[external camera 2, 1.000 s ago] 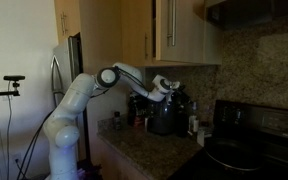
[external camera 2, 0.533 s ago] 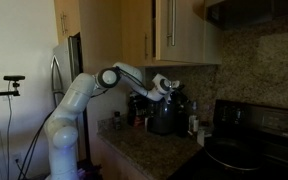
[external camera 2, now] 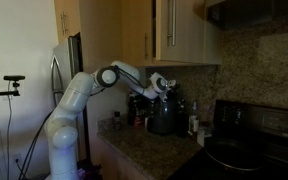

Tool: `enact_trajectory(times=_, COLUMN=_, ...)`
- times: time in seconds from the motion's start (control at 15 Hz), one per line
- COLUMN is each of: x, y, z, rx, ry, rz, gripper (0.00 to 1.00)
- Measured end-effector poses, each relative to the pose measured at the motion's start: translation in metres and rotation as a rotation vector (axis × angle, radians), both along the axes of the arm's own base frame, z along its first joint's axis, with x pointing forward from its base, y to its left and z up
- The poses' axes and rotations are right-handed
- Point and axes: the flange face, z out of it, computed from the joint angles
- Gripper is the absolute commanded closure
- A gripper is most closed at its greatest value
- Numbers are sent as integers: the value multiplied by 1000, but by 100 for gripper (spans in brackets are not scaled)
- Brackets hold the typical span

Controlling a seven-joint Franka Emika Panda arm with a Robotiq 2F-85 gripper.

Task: Pick up the olive oil bottle

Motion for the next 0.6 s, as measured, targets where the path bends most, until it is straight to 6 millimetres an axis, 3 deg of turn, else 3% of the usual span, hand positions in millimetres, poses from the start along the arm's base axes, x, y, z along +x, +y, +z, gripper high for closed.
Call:
enact_trajectory(times=0.27, x=0, y=-5, z=2, rx=-2, ry=-3, rz=-13, gripper=0)
enact_trajectory(times=0.6, x=-2, y=-30, z=1, rx=-34, ry=-25, rz=-77, gripper=0)
